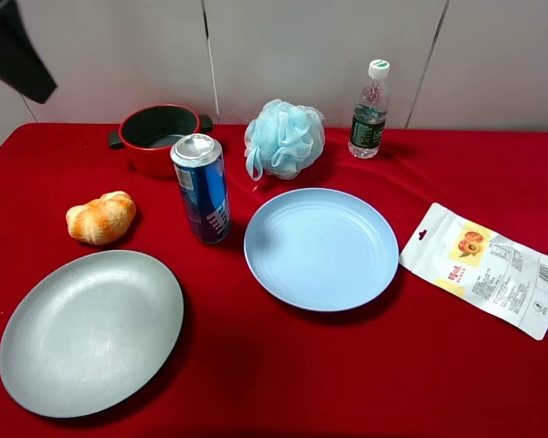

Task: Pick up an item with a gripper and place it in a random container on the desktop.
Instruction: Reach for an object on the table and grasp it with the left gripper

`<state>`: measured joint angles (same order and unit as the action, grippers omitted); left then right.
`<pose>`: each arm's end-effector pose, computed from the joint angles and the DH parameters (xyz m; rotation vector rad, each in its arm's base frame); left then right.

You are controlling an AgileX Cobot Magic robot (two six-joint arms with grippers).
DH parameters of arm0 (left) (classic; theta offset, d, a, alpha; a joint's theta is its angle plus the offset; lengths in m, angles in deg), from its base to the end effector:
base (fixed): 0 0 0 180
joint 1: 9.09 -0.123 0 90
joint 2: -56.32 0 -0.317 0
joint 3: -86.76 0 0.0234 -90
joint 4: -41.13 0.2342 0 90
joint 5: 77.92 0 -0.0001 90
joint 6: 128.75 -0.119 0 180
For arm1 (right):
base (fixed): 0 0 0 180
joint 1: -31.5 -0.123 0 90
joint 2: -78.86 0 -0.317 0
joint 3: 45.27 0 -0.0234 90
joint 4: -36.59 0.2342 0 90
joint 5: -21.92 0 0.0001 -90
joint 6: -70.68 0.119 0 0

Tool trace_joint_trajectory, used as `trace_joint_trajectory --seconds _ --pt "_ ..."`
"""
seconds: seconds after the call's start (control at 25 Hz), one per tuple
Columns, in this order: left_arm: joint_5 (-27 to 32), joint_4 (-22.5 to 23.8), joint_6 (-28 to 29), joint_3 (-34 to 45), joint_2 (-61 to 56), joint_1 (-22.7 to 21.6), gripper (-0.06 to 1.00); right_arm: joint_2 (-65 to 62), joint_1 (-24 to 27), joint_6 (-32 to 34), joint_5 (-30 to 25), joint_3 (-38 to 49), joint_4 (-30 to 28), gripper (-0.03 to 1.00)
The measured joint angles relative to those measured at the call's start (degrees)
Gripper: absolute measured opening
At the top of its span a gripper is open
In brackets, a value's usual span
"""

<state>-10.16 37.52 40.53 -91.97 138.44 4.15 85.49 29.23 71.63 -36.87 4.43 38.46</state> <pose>0.2357 -0.0626 0.3831 0.5361 2.5829 -0.0999 -0.0254 0.0023 0.2584 -0.0240 2.0094 0.0747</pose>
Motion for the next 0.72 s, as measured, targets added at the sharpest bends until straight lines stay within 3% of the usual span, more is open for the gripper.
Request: trace_joint_trajectory --seconds 0.36,0.72 --pt "0.0 0.5 0.0 -7.0 12.1 5.2 0.99 0.0 0.0 0.0 0.0 0.0 0.0 0.69" --pt "-0.1 4.0 1.4 -11.6 21.8 11.4 0.99 0.0 0.0 0.0 0.0 0.0 0.0 0.69"
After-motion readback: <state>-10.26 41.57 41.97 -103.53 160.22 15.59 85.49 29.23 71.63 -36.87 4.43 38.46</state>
